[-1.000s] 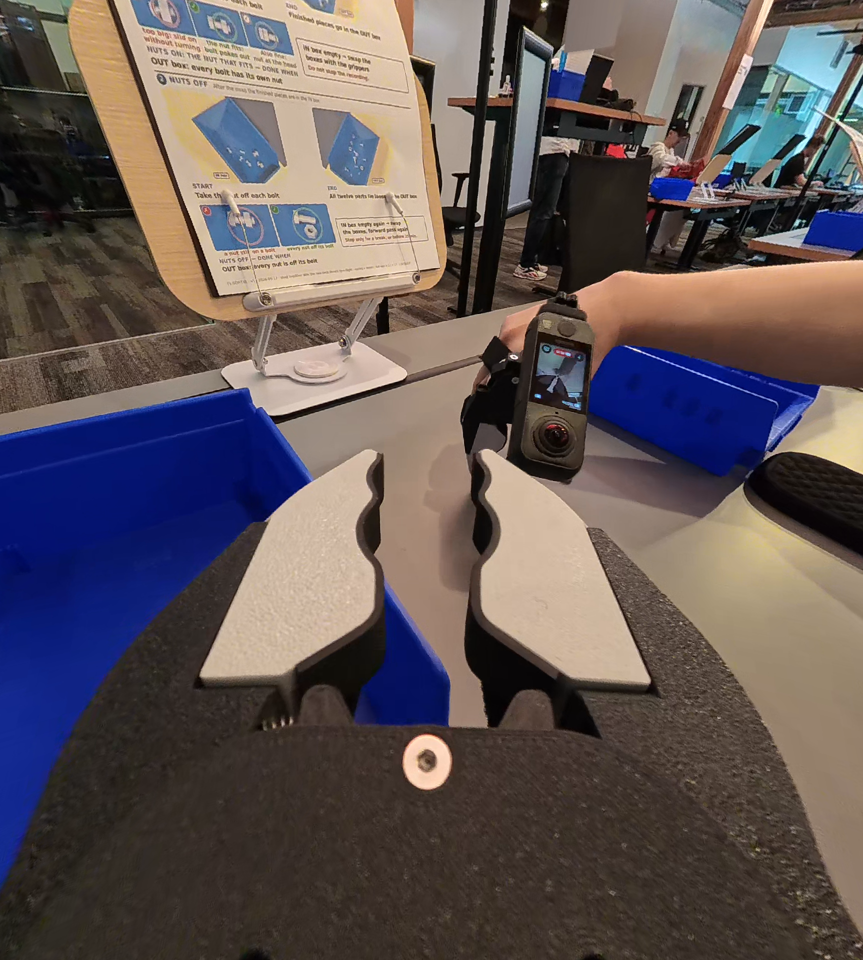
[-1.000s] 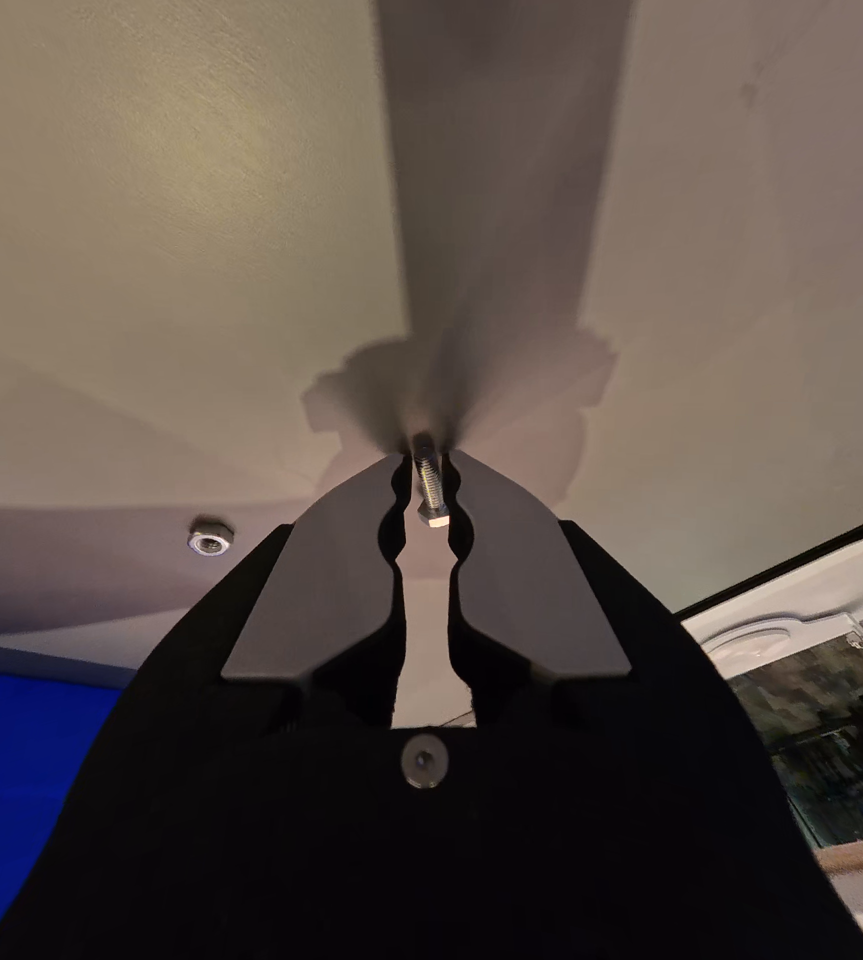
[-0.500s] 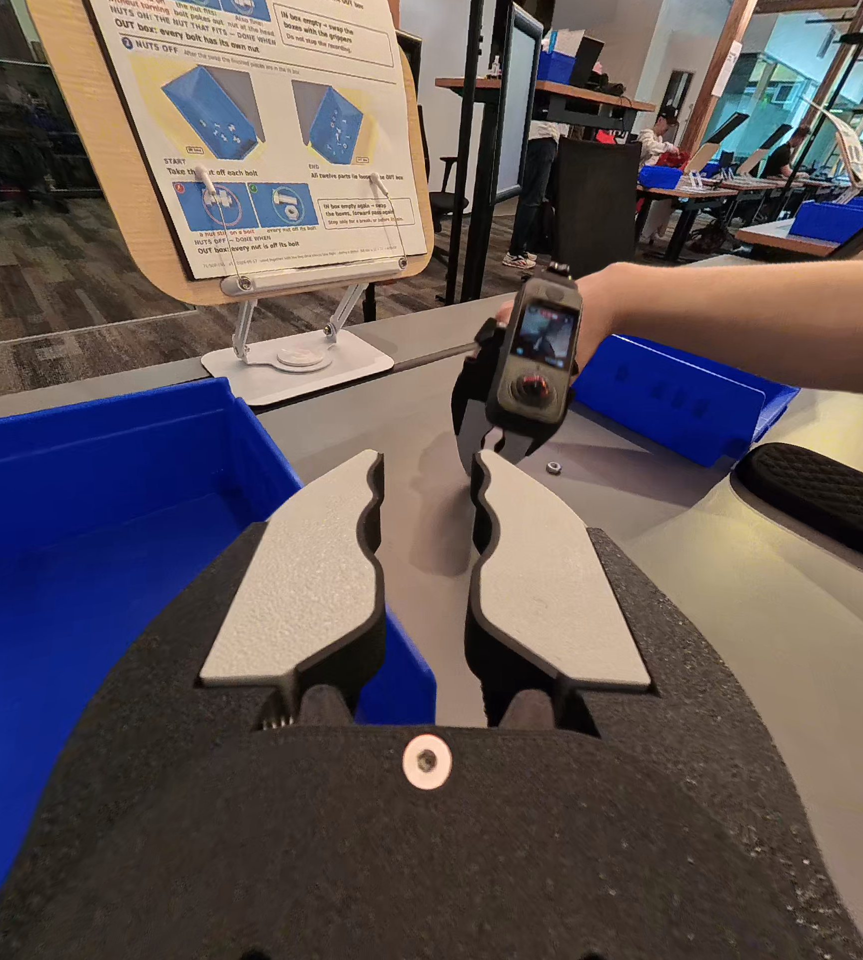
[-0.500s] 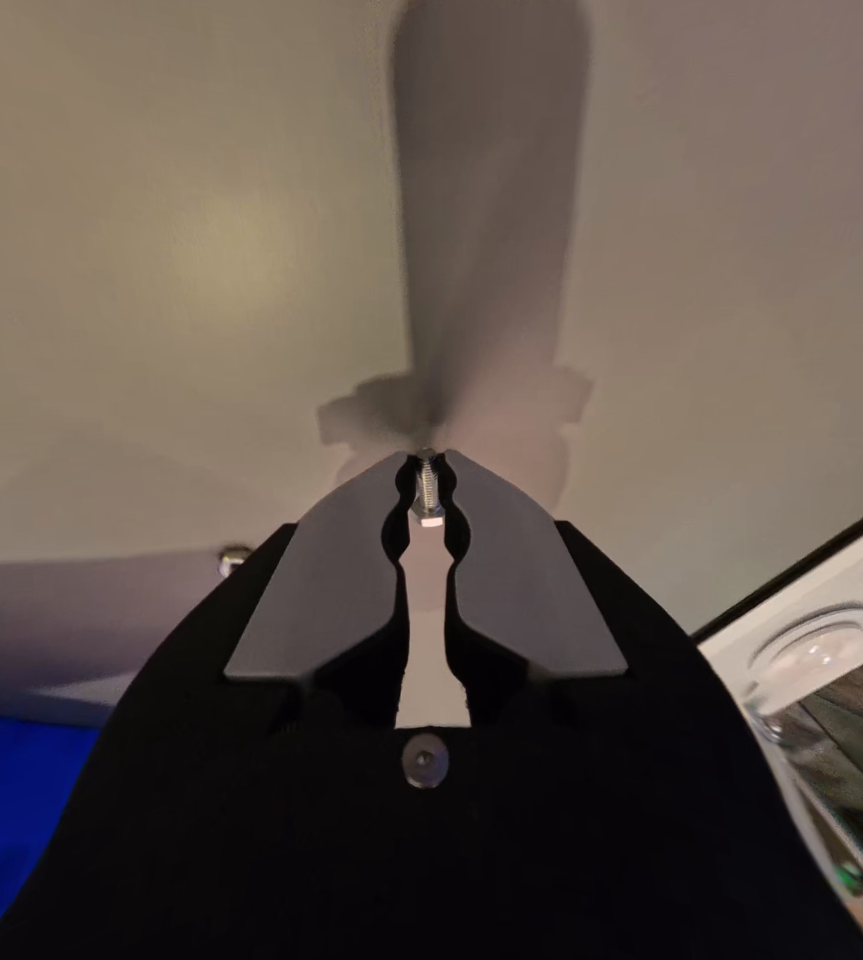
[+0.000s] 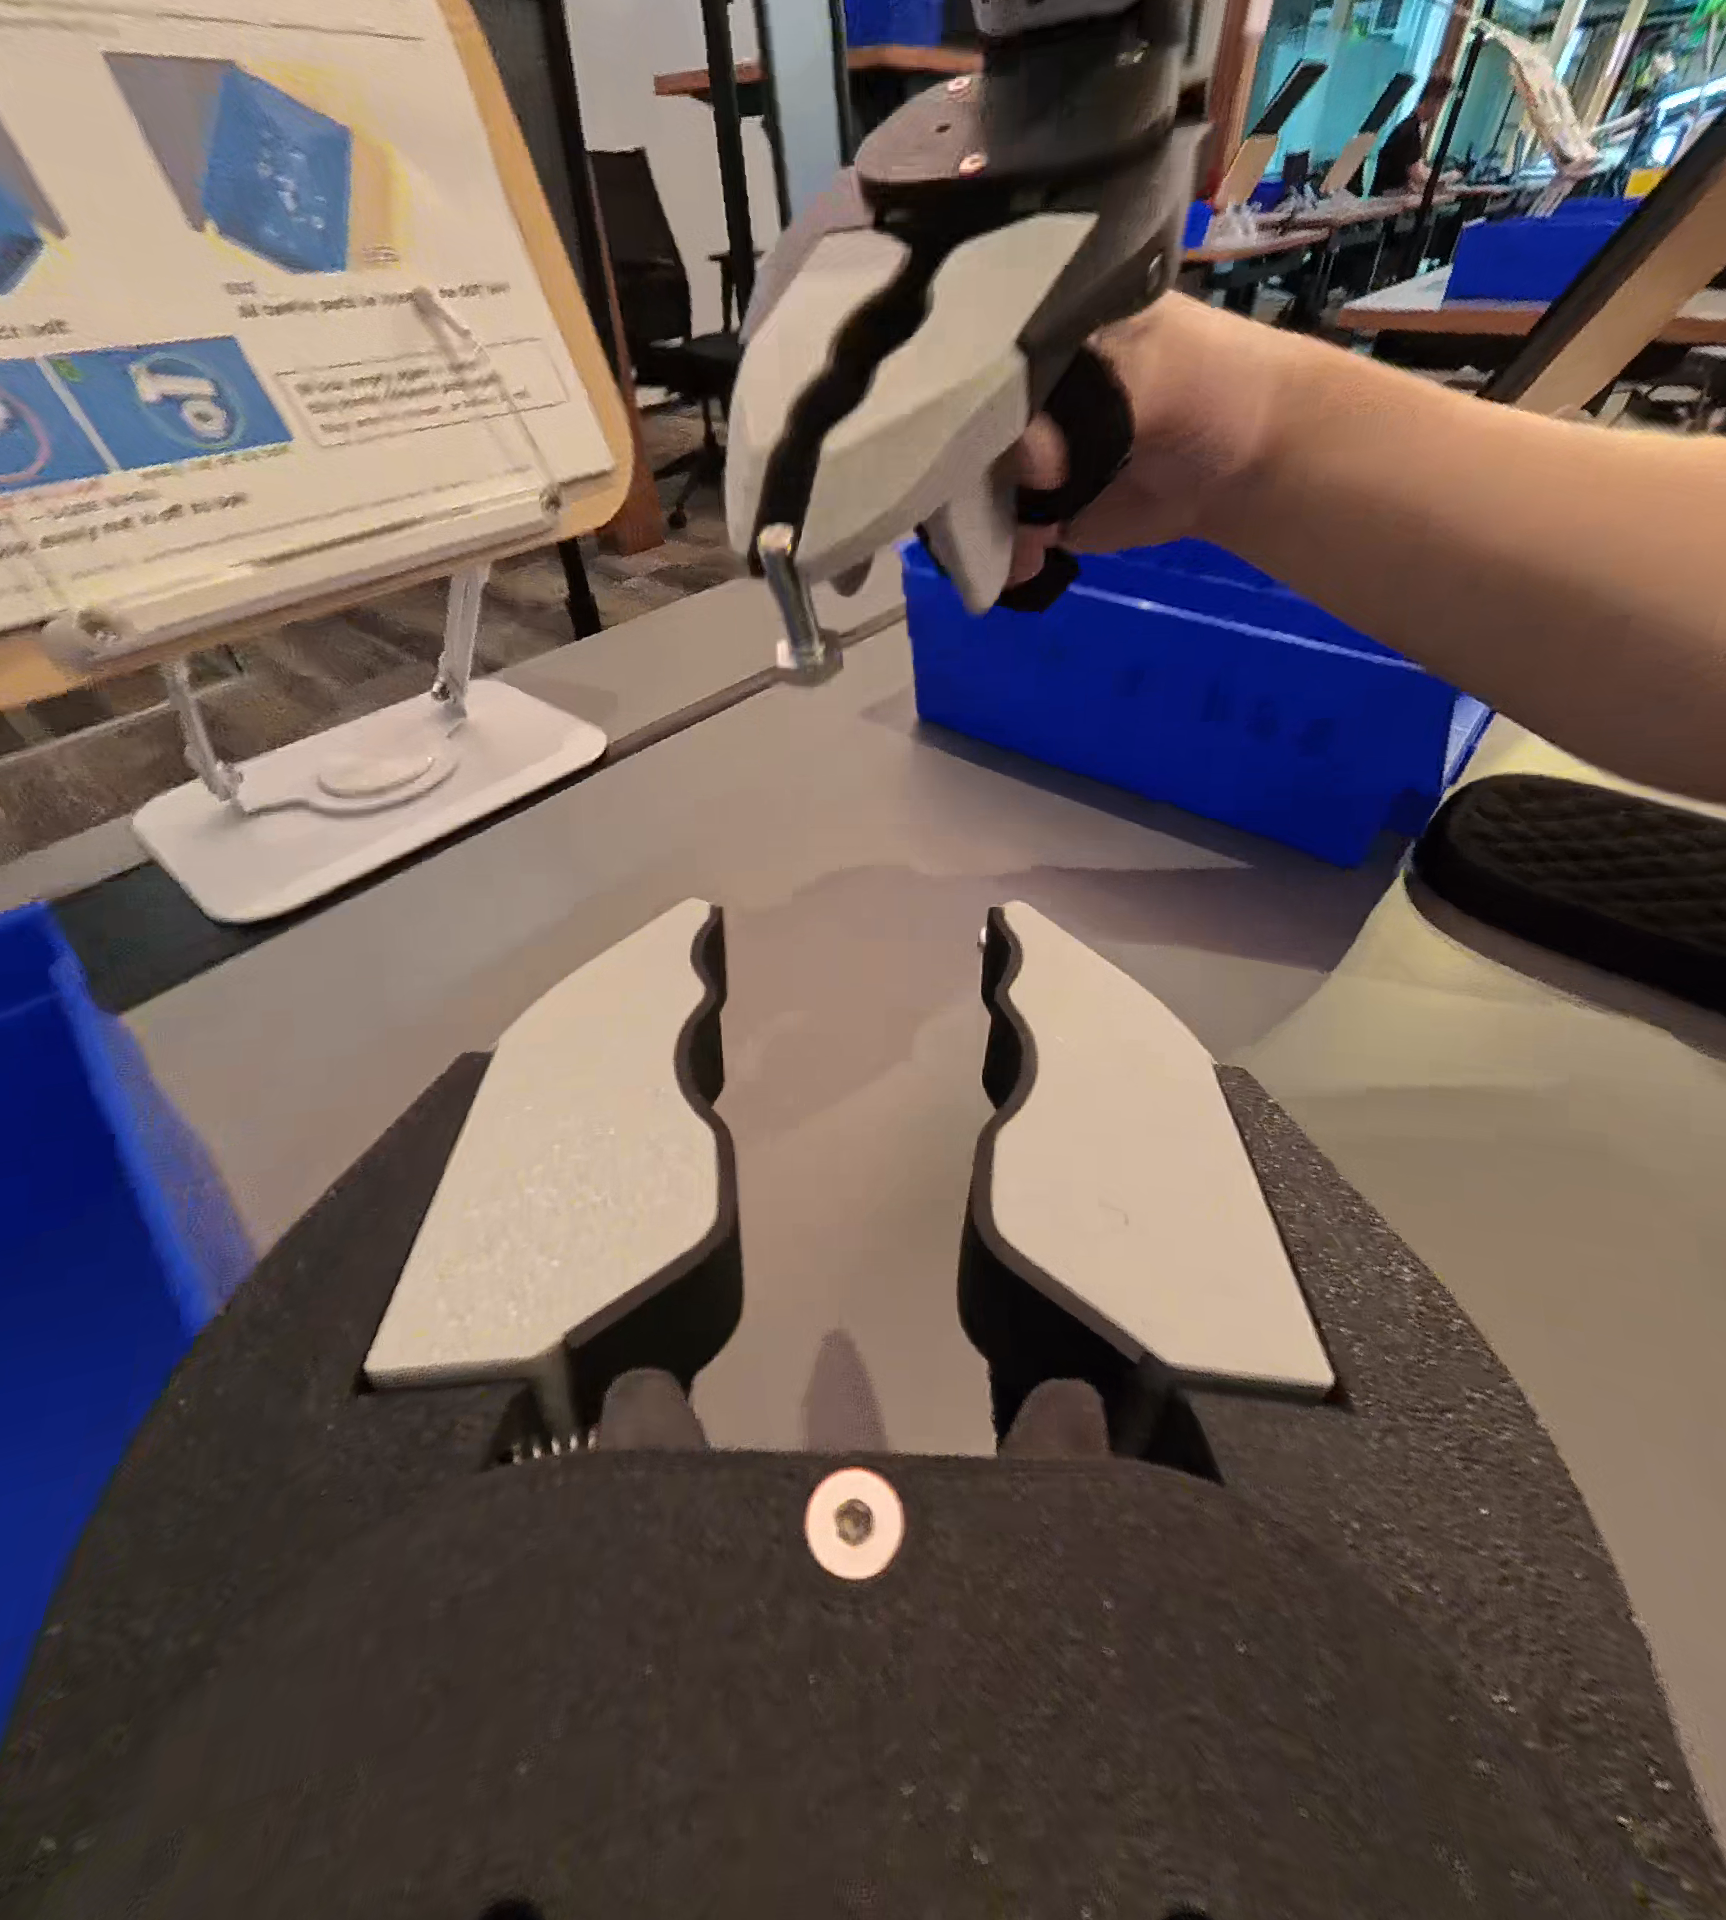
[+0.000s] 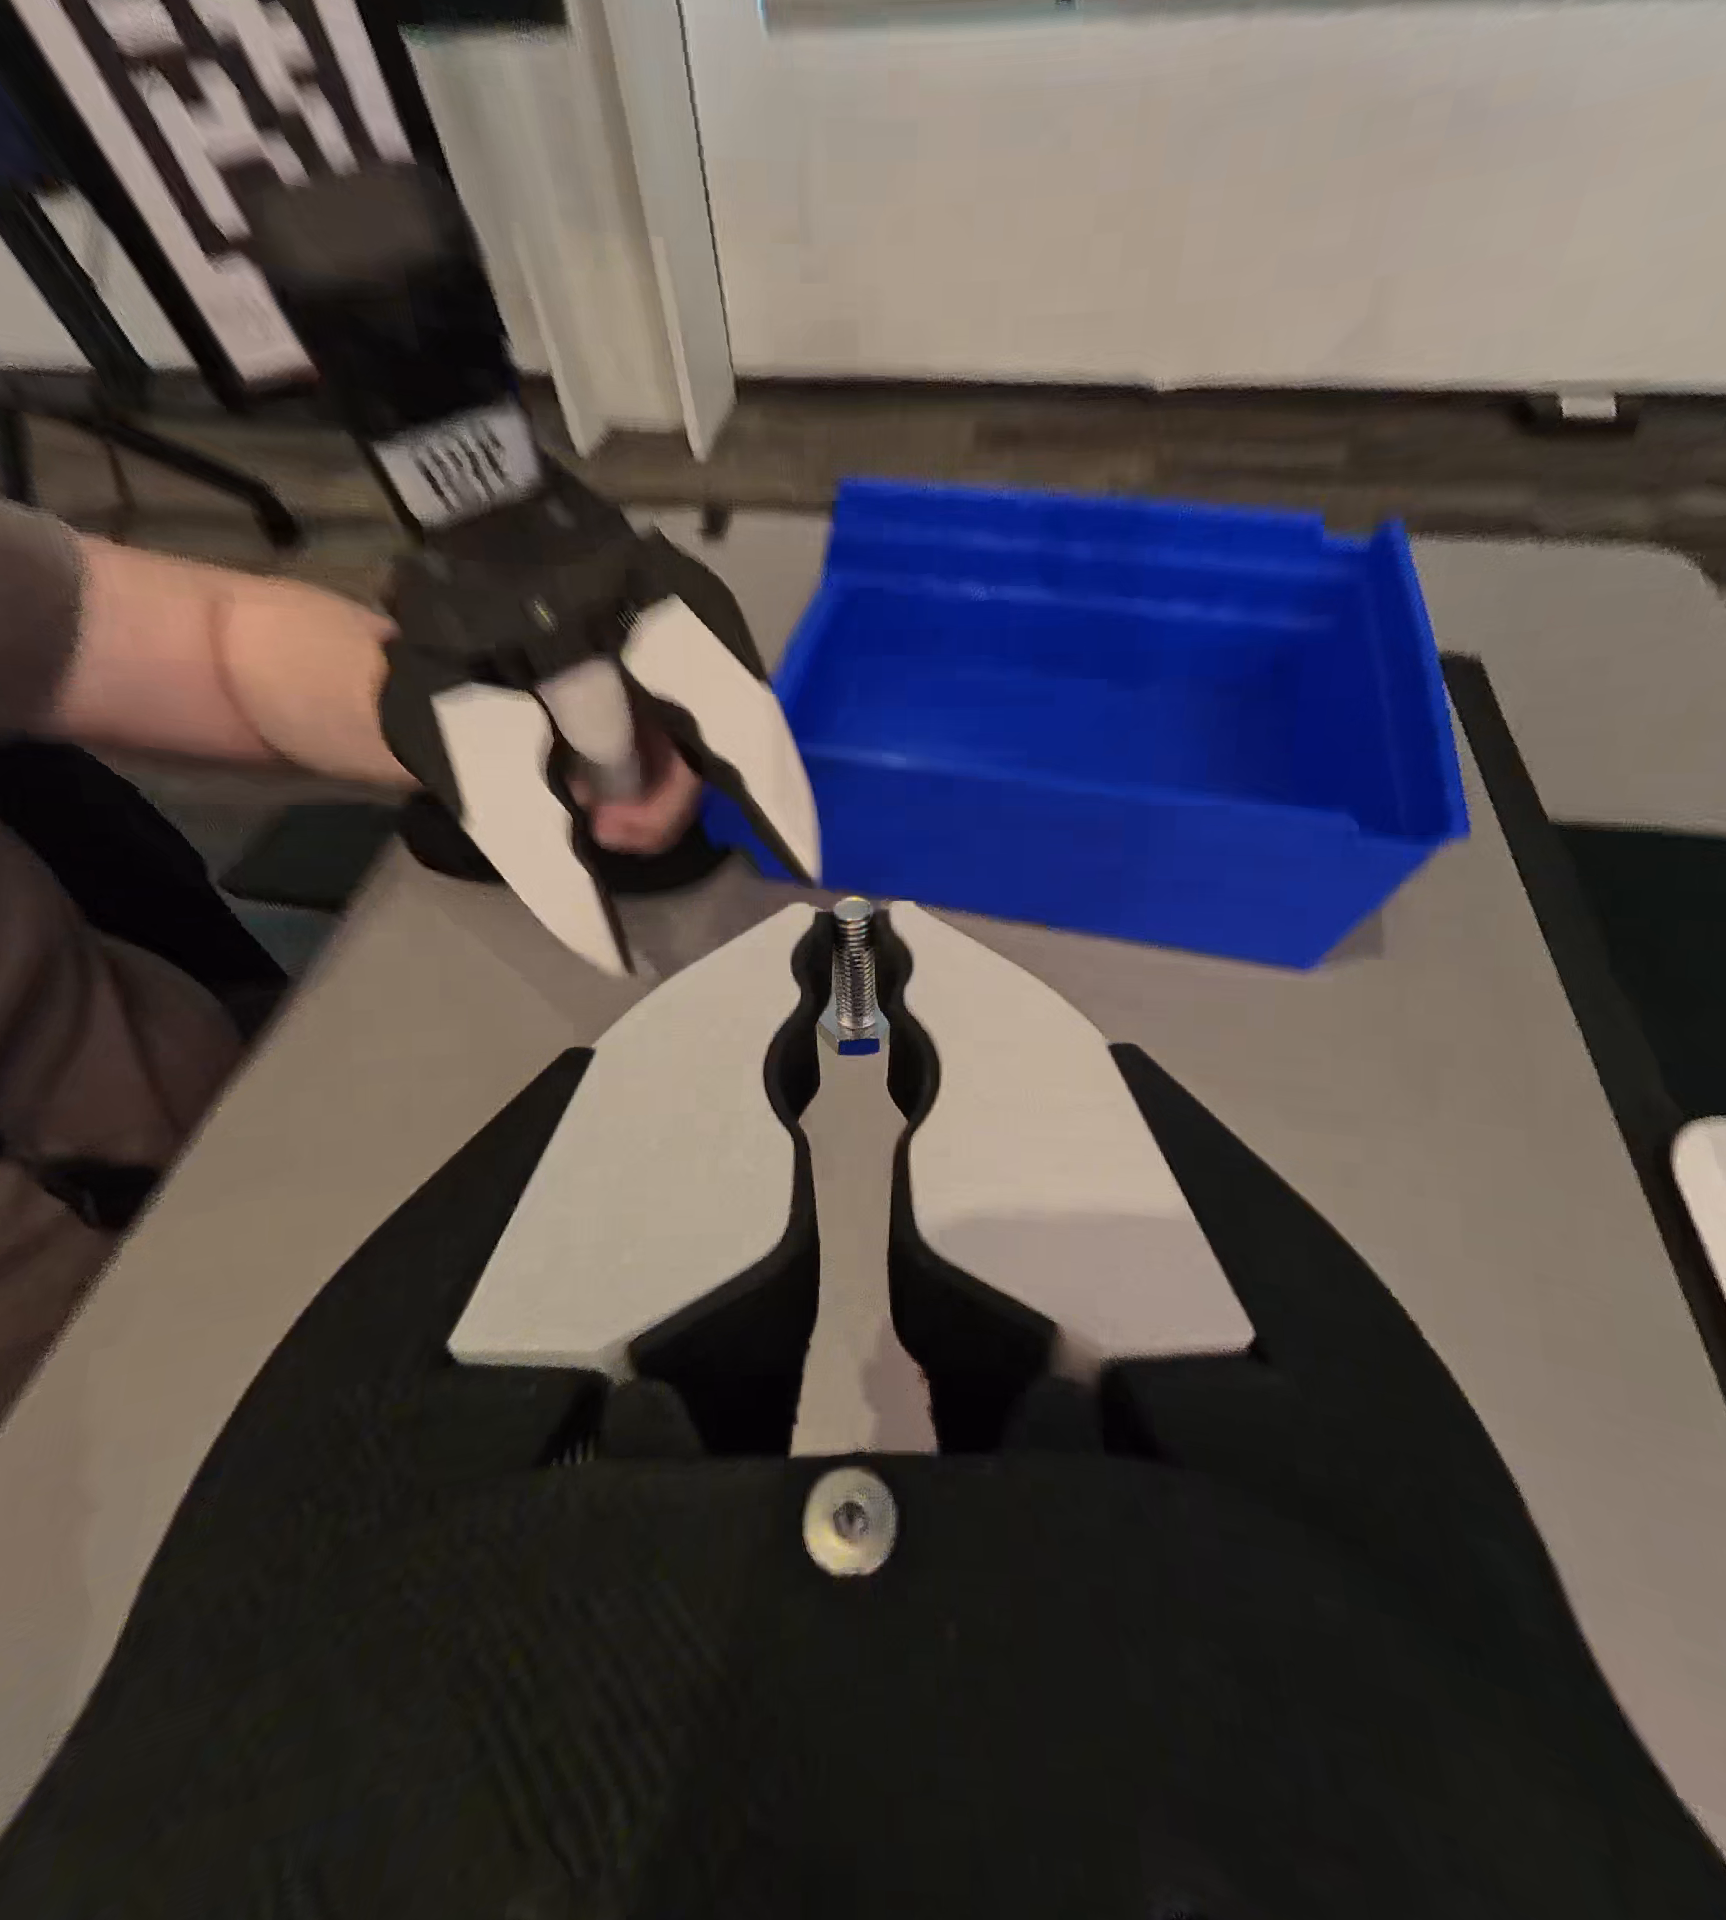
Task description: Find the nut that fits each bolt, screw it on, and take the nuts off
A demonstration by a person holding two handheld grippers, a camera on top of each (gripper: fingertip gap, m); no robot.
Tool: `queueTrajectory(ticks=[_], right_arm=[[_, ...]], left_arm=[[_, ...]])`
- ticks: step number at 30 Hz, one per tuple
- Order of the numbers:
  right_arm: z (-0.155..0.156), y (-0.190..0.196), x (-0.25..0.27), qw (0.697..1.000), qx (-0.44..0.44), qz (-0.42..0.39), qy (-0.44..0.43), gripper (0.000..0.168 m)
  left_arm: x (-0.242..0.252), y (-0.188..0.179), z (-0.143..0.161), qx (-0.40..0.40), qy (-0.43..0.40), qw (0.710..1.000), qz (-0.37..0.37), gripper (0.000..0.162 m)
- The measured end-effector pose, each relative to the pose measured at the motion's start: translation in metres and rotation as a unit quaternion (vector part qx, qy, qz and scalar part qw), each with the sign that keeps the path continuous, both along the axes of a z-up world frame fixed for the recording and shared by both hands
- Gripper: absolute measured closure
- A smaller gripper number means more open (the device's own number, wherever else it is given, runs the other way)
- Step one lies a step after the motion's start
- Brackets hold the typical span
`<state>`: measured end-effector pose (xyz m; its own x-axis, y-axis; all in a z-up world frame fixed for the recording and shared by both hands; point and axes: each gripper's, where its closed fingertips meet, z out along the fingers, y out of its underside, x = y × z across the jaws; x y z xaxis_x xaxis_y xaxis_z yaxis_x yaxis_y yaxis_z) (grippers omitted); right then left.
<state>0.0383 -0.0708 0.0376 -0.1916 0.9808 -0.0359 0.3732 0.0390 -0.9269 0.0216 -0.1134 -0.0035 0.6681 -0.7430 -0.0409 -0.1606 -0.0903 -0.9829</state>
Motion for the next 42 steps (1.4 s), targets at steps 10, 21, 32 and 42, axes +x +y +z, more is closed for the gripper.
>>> queueTrajectory(ticks=[10,21,32,42], right_arm=[[0.068,-0.056,0.049,0.988,0.004,-0.022,0.154,0.159],[0.097,-0.067,0.088,0.978,0.054,-0.07,0.187,0.16],[0.091,-0.083,0.085,0.983,0.044,-0.015,0.179,0.159],[0.084,-0.088,0.076,0.983,0.032,0.007,0.178,0.159]], left_arm=[[0.079,-0.009,0.062,0.075,-0.069,0.988,-0.116,0.115],[0.13,-0.018,0.102,0.063,-0.092,0.969,-0.222,0.124],[0.142,-0.039,0.09,0.057,-0.042,0.948,-0.309,0.132],[0.135,-0.042,0.097,0.055,-0.069,0.945,-0.316,0.143]])
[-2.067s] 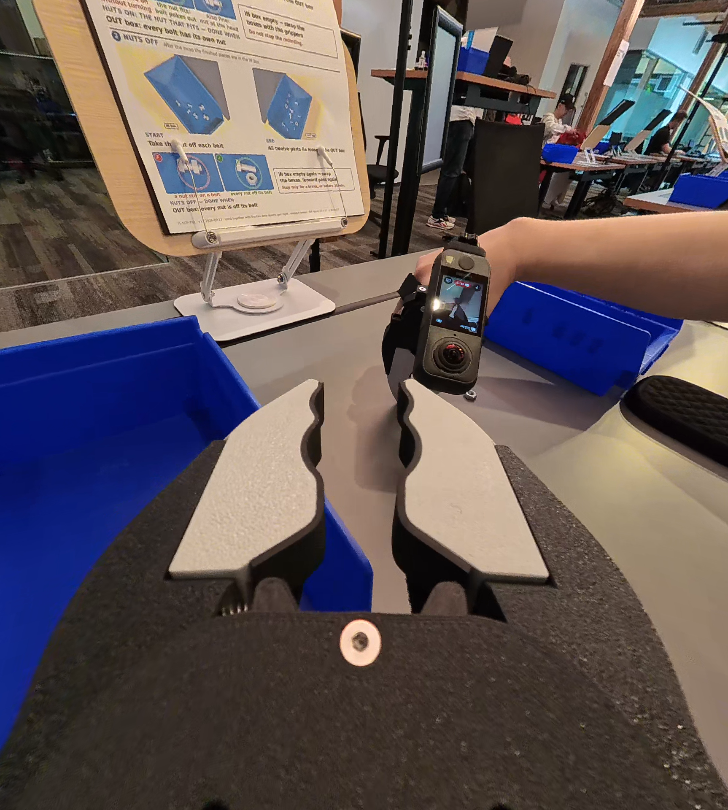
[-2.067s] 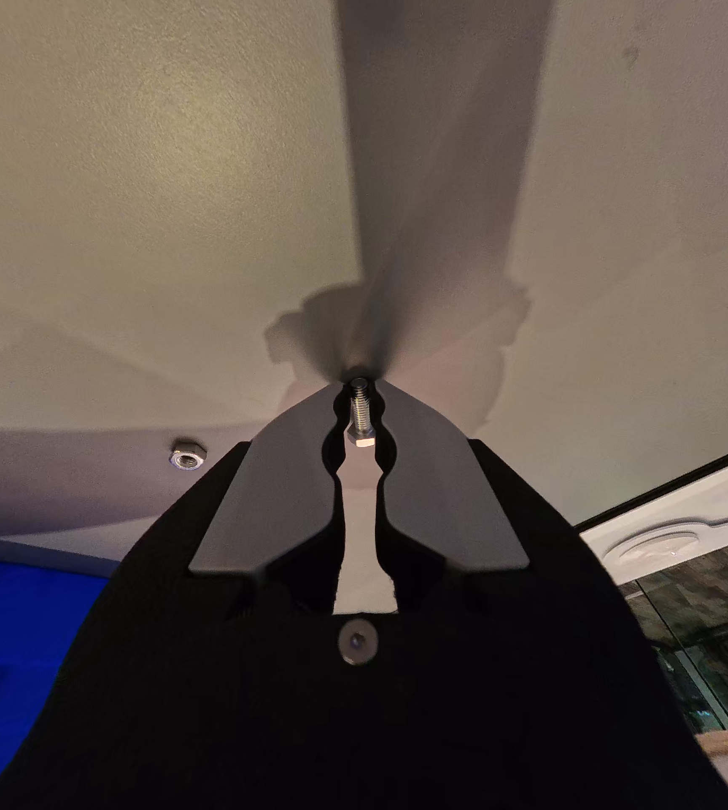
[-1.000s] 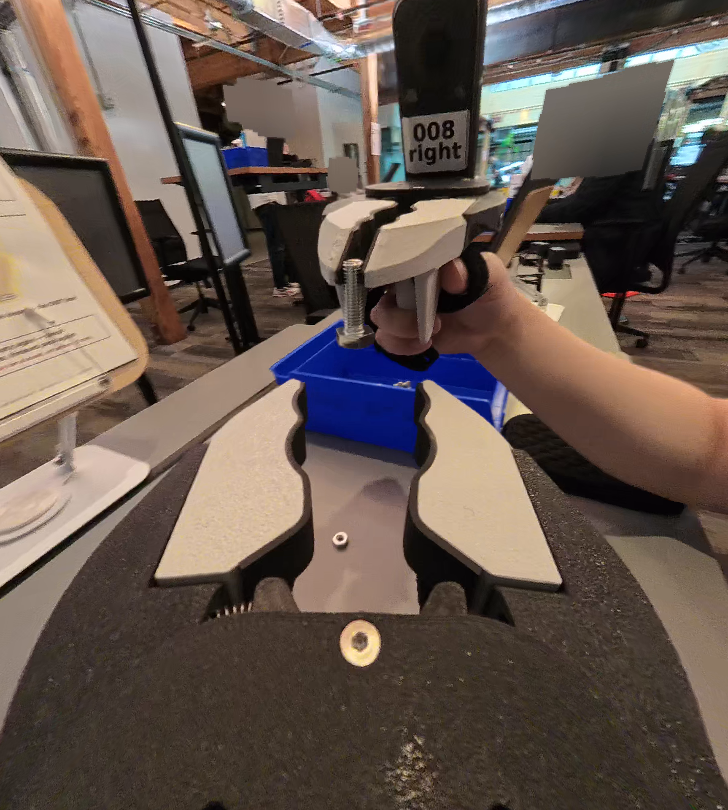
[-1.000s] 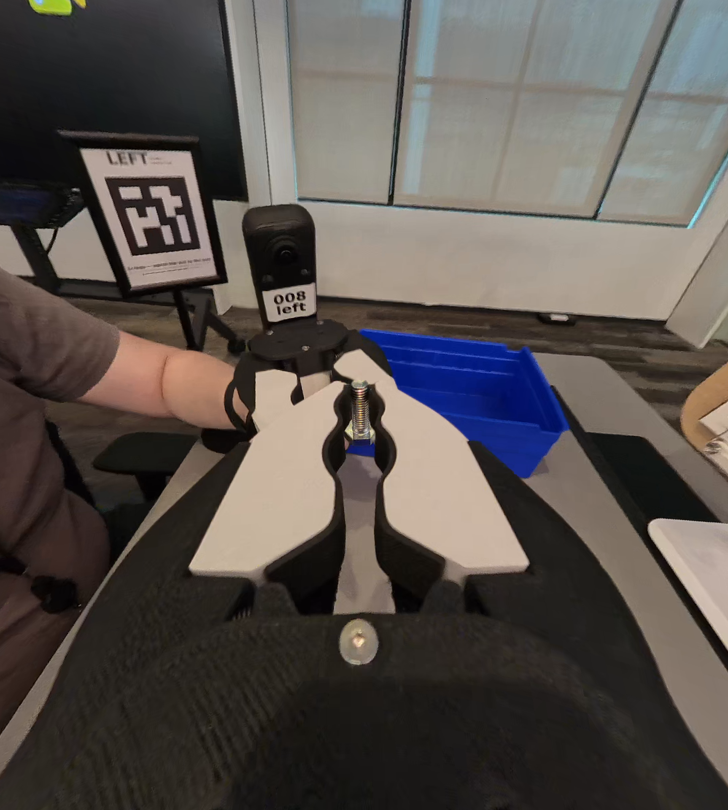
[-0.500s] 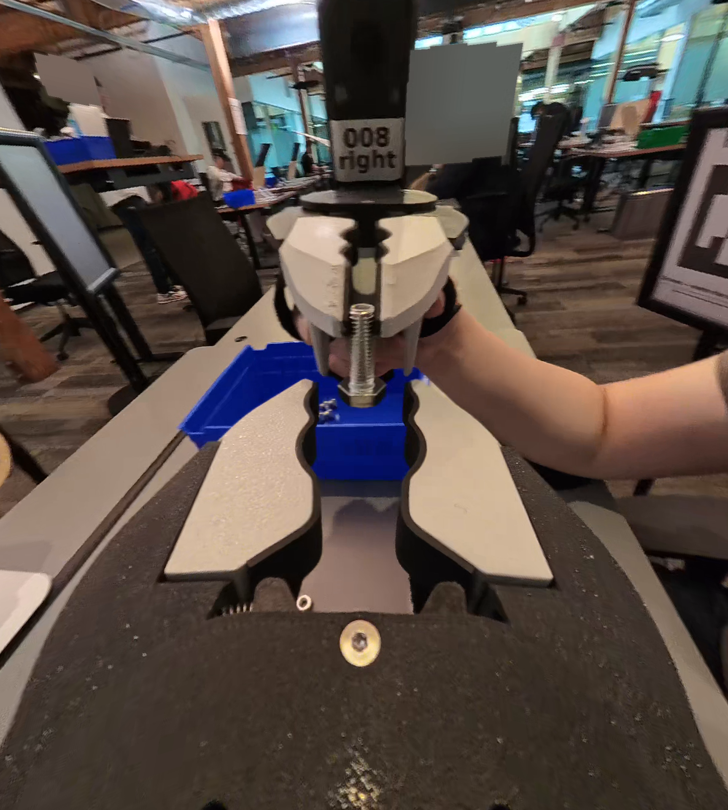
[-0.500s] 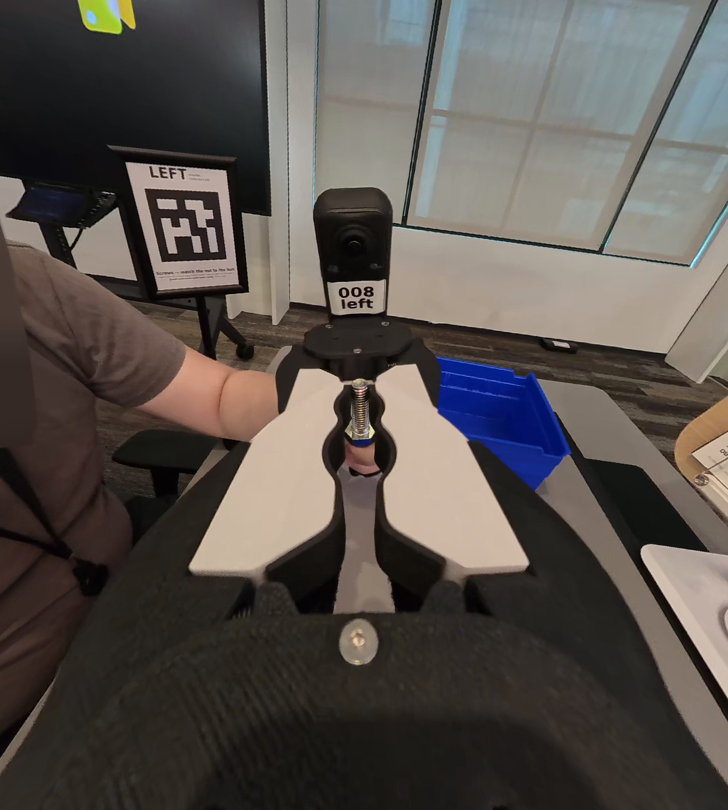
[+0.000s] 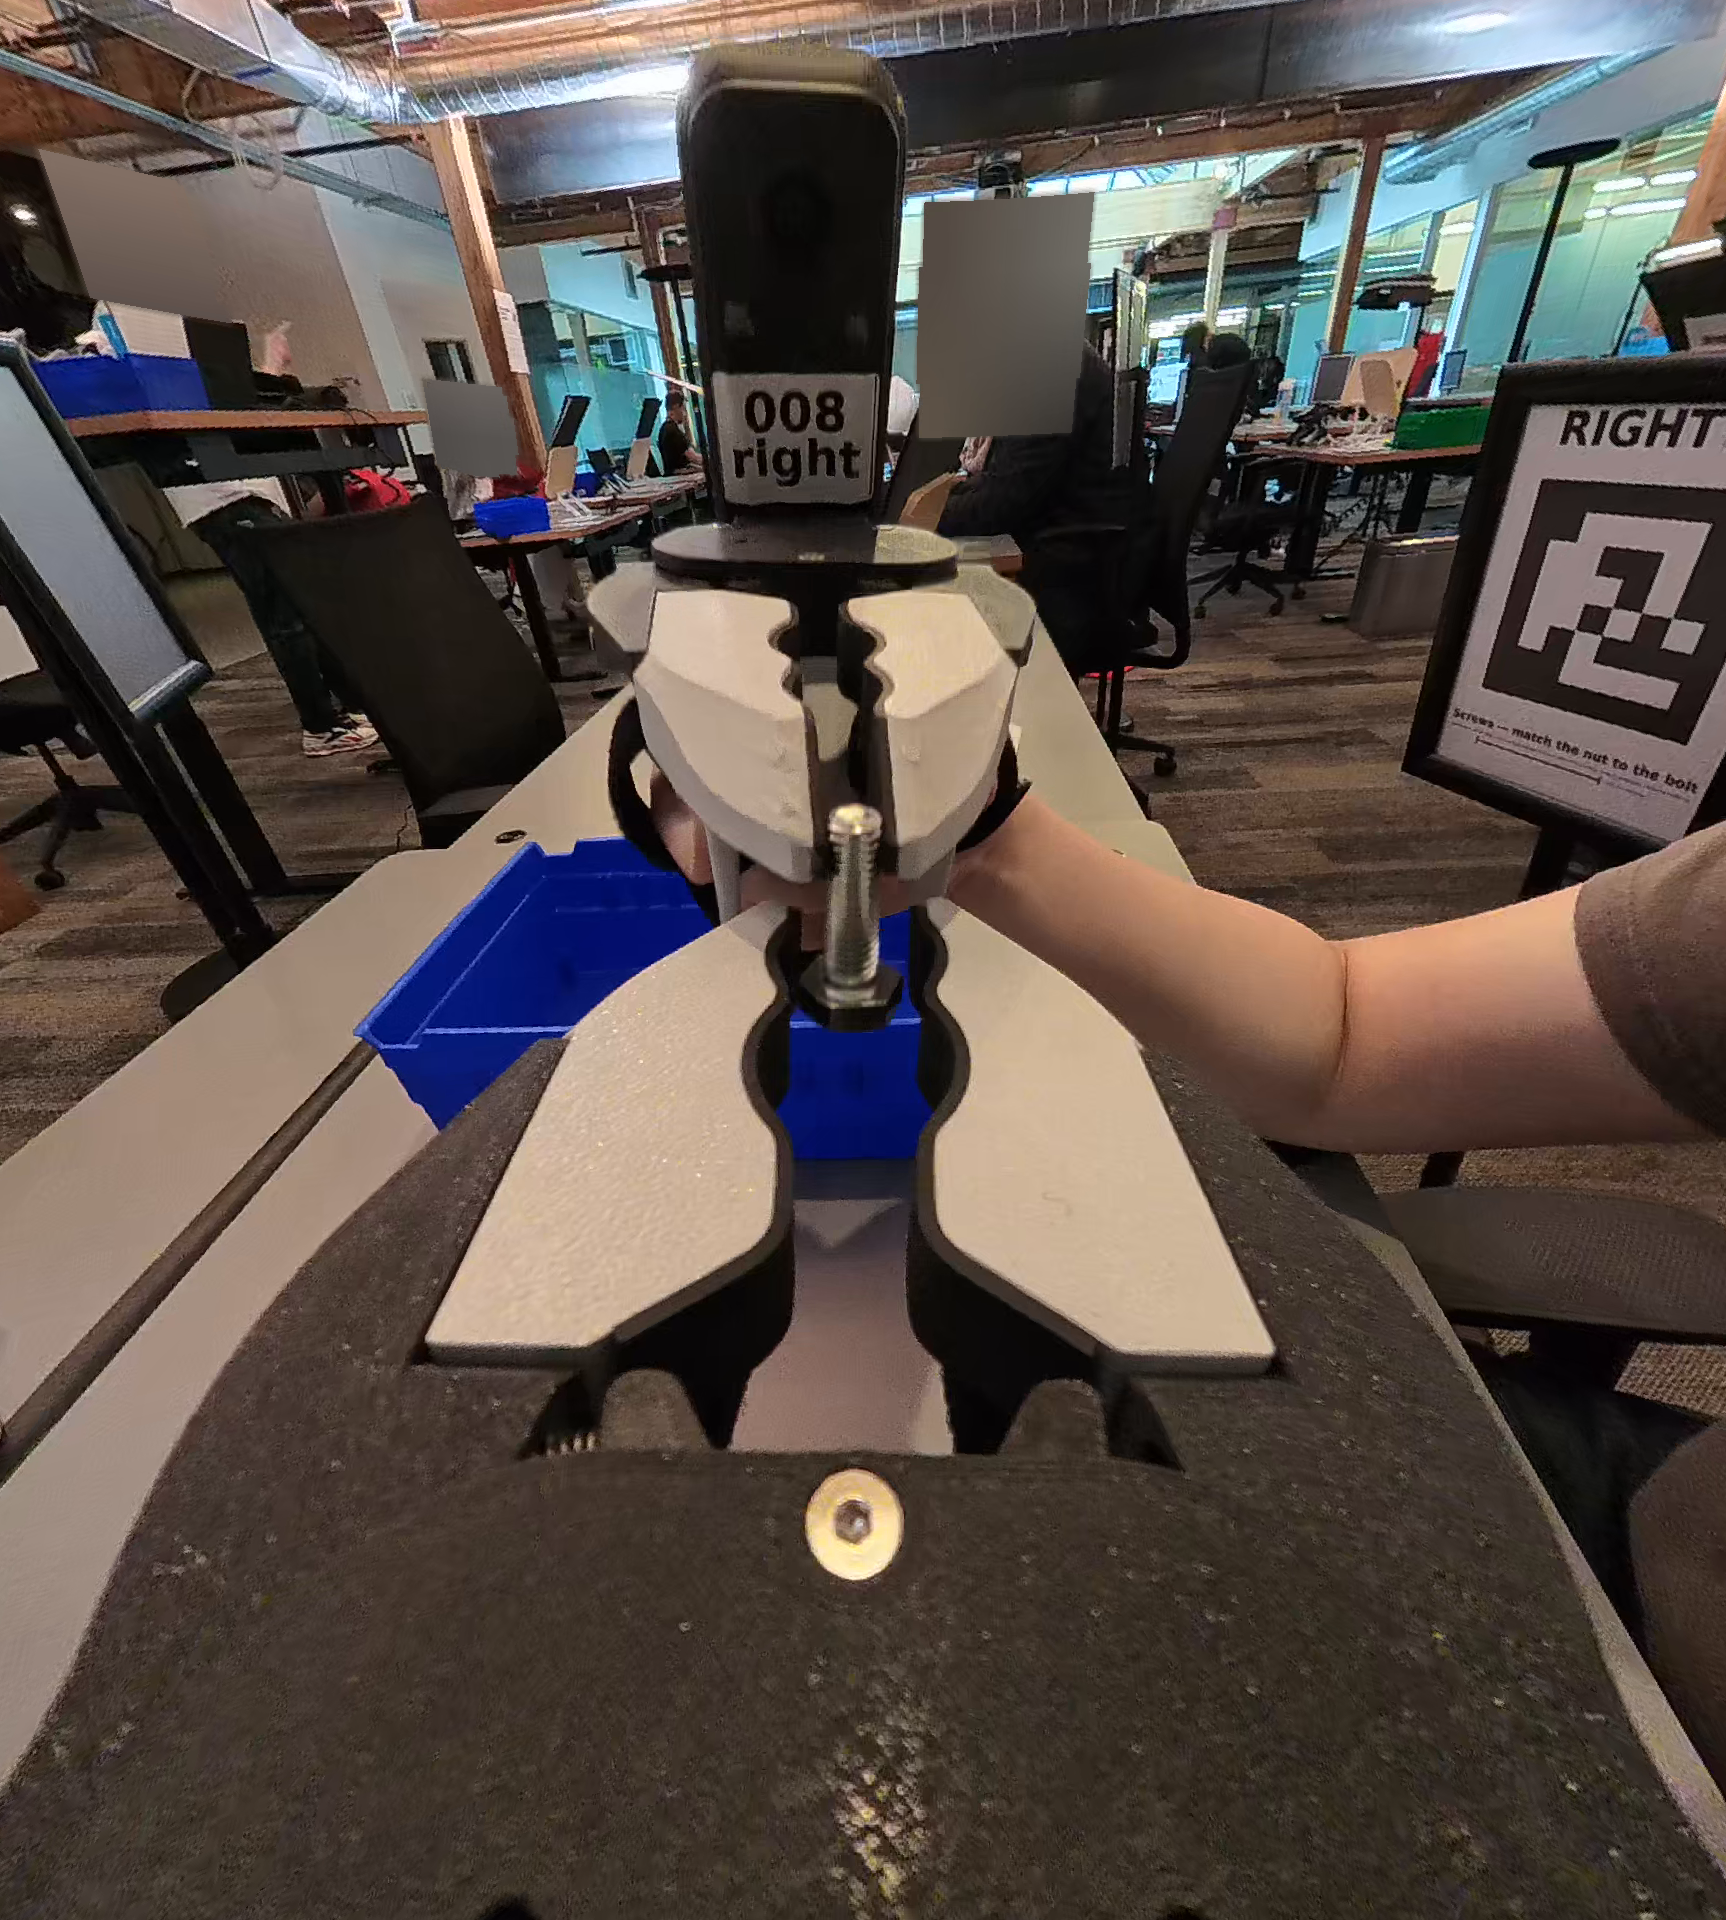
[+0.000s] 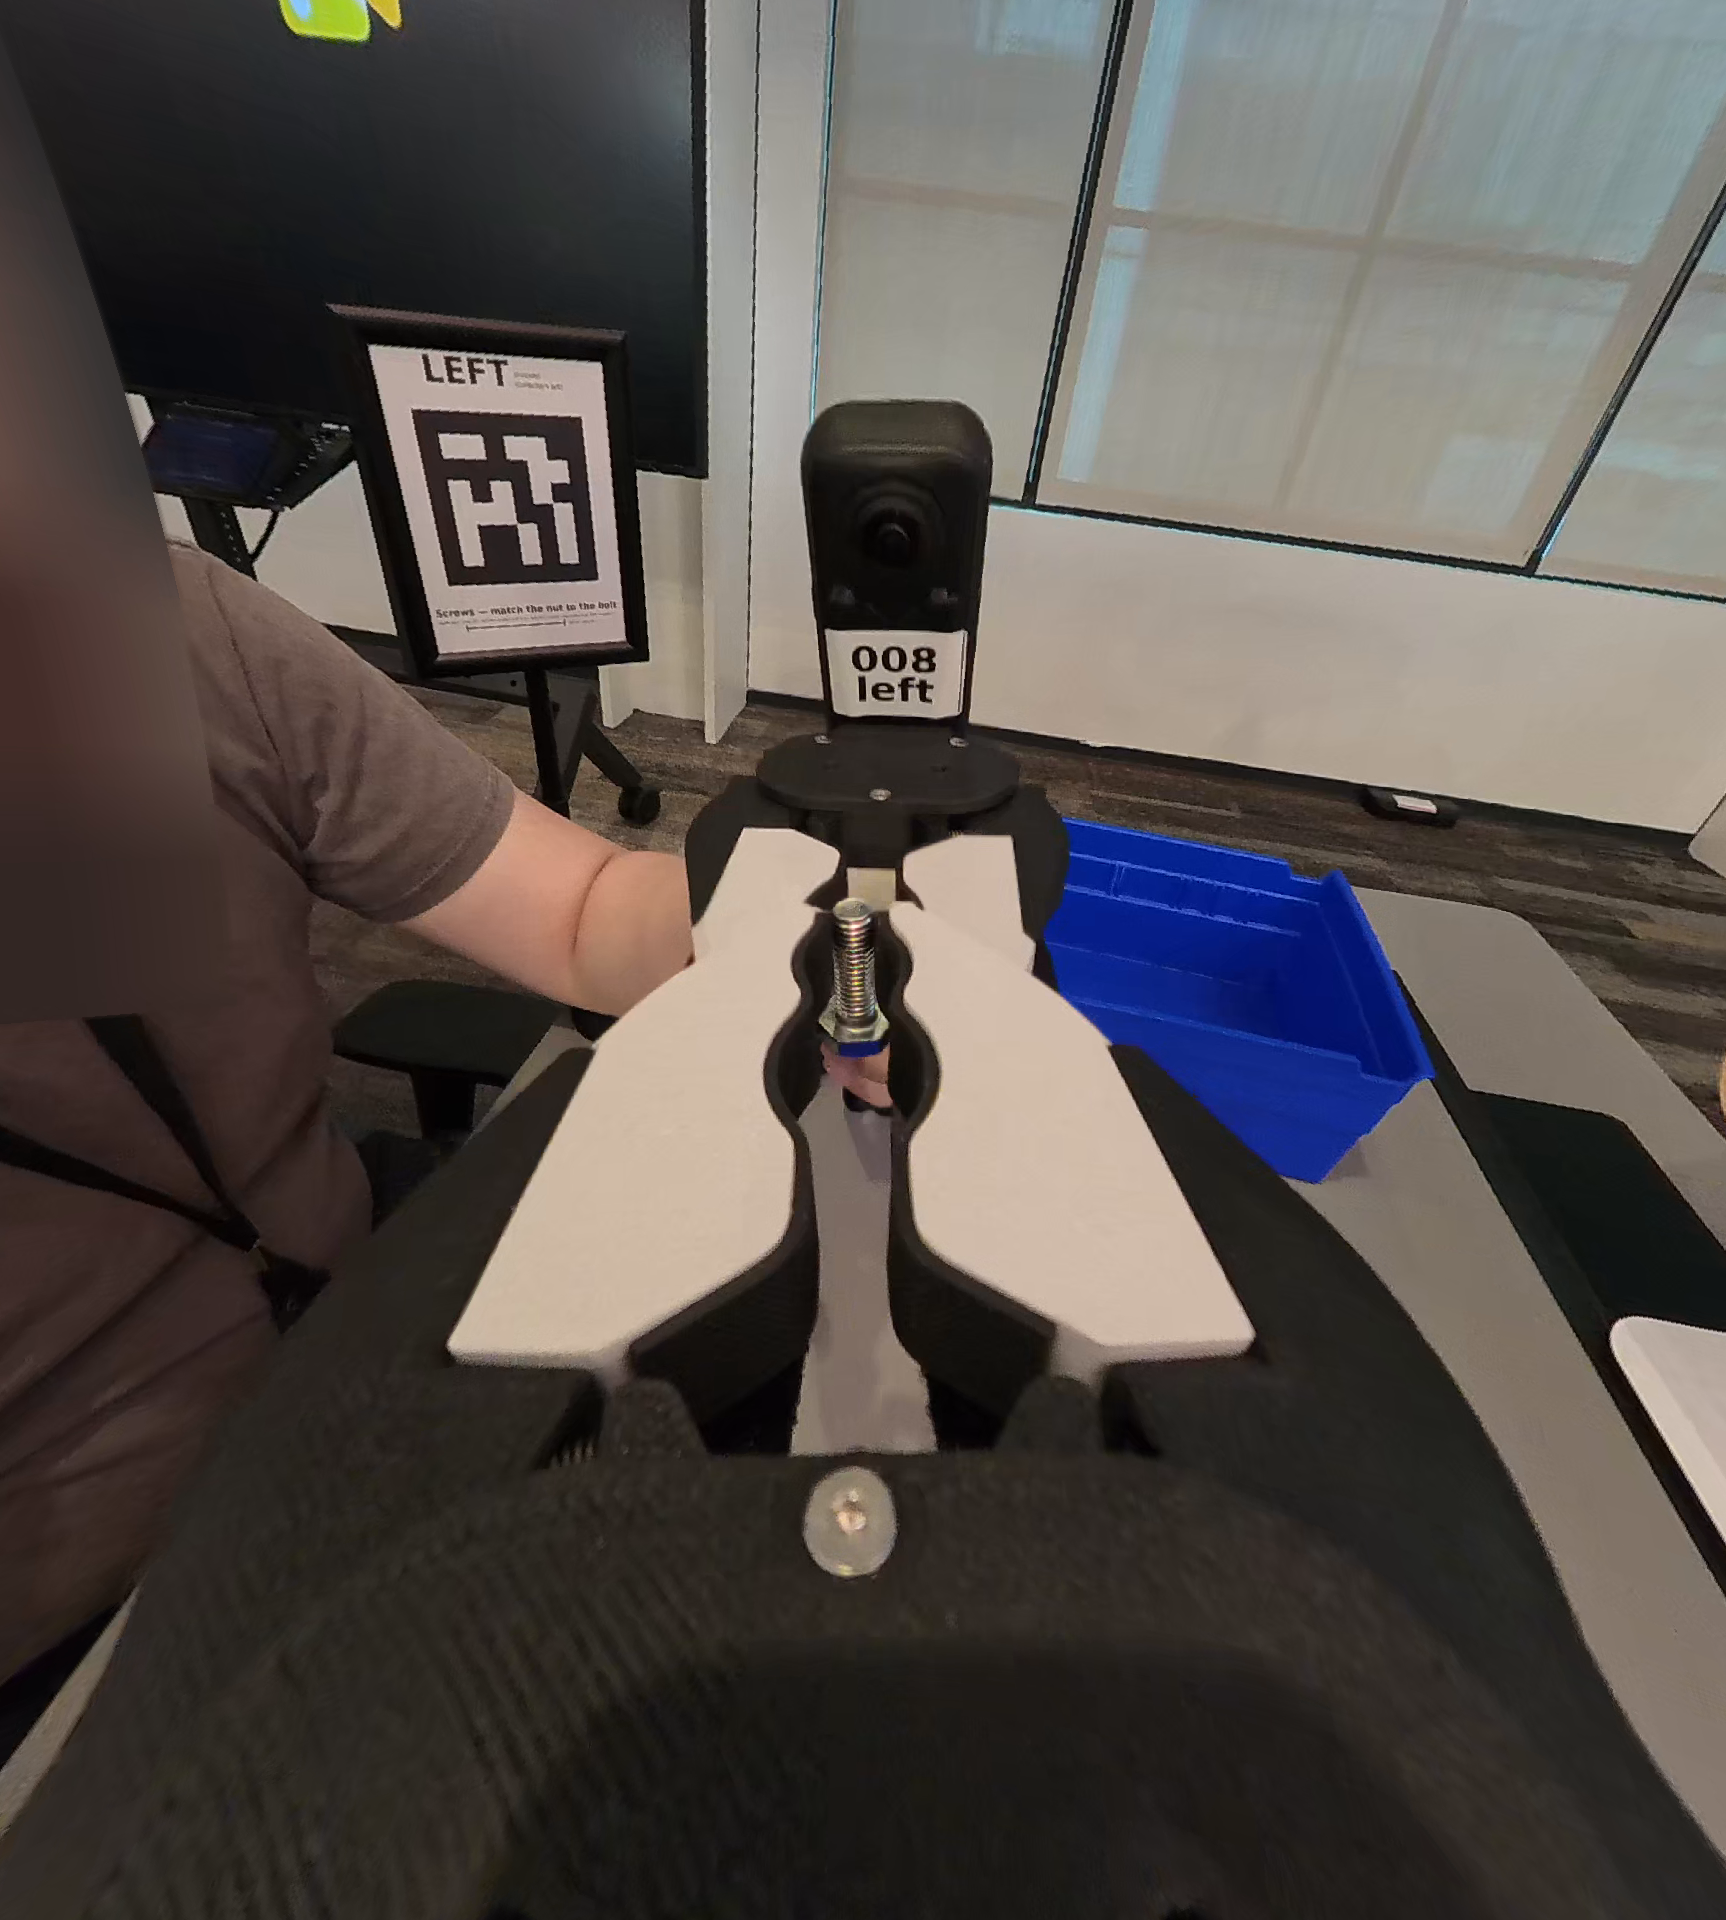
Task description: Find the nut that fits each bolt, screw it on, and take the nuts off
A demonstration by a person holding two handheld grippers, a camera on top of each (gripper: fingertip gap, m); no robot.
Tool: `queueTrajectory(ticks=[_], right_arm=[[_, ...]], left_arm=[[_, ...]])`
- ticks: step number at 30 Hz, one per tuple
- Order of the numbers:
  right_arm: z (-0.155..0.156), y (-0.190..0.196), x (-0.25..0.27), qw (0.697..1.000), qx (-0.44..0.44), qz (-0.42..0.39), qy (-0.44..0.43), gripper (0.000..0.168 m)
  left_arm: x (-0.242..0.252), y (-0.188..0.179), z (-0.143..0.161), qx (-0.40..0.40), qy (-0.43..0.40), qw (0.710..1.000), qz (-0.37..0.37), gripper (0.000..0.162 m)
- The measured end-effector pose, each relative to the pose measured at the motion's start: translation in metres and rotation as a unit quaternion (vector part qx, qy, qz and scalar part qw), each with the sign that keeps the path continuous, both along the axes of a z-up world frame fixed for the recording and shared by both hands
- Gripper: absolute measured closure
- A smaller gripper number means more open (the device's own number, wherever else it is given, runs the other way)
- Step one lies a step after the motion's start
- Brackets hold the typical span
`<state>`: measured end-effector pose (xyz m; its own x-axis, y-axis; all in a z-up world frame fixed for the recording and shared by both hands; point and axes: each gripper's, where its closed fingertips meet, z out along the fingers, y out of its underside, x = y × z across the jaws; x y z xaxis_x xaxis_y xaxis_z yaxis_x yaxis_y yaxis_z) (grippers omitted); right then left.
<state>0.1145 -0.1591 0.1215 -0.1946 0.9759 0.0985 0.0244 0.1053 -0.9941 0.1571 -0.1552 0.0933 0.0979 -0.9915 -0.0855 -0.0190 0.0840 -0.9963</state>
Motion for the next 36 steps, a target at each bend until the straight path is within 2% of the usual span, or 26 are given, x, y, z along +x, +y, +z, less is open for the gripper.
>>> queueTrajectory(ticks=[4,7,10,28,31,36], right_arm=[[-0.003,-0.001,-0.003,1.0,-0.004,0.014,0.004,0.16],[-0.002,-0.001,-0.002,1.0,-0.01,0.021,0.014,0.159],[-0.002,-0.002,-0.001,0.999,-0.016,0.035,0.02,0.16],[-0.004,0.004,0.0,0.998,-0.023,0.041,0.038,0.159],[-0.005,0.009,-0.001,0.999,-0.029,0.022,0.035,0.146],[0.003,0.015,0.005,0.999,-0.023,-0.007,0.041,0.143]], left_arm=[[-0.002,-0.001,-0.003,0.02,0.01,1.0,0.002,0.15],[-0.001,-0.002,-0.004,0.02,0.019,1.0,-0.001,0.146],[-0.001,-0.002,-0.002,0.019,0.01,1.0,-0.004,0.151],[-0.001,0.005,-0.009,0.004,0.032,0.999,0.013,0.152],[-0.001,0.008,-0.011,0.002,0.036,0.999,0.02,0.152],[-0.004,0.016,-0.014,-0.017,0.039,0.999,0.032,0.152]])
